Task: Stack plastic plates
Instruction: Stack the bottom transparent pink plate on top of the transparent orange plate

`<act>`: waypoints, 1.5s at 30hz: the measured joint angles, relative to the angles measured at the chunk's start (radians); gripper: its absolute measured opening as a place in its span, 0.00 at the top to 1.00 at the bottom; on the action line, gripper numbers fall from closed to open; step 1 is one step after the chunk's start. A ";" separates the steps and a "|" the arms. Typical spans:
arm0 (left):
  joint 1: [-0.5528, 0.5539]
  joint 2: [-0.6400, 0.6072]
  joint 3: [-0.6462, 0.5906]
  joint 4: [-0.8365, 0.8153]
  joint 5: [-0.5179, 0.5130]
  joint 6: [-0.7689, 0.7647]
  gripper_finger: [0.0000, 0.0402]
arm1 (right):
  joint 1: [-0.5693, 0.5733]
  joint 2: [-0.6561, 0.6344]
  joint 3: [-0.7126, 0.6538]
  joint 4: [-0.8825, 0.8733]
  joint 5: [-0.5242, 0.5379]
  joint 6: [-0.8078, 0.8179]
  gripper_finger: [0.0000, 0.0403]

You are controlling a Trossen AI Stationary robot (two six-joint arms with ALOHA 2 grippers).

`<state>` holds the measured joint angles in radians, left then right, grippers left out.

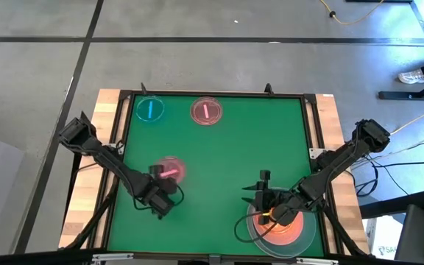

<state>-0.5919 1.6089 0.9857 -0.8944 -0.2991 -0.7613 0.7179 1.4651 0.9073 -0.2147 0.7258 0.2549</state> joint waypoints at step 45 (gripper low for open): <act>0.035 0.078 -0.009 0.701 -0.137 0.685 0.82 | -0.282 0.430 0.001 0.450 -0.470 -0.290 0.63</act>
<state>-0.5572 1.6865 0.9771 -0.1930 -0.4366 -0.0761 0.4355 1.8953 0.9081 0.2350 0.2558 -0.0353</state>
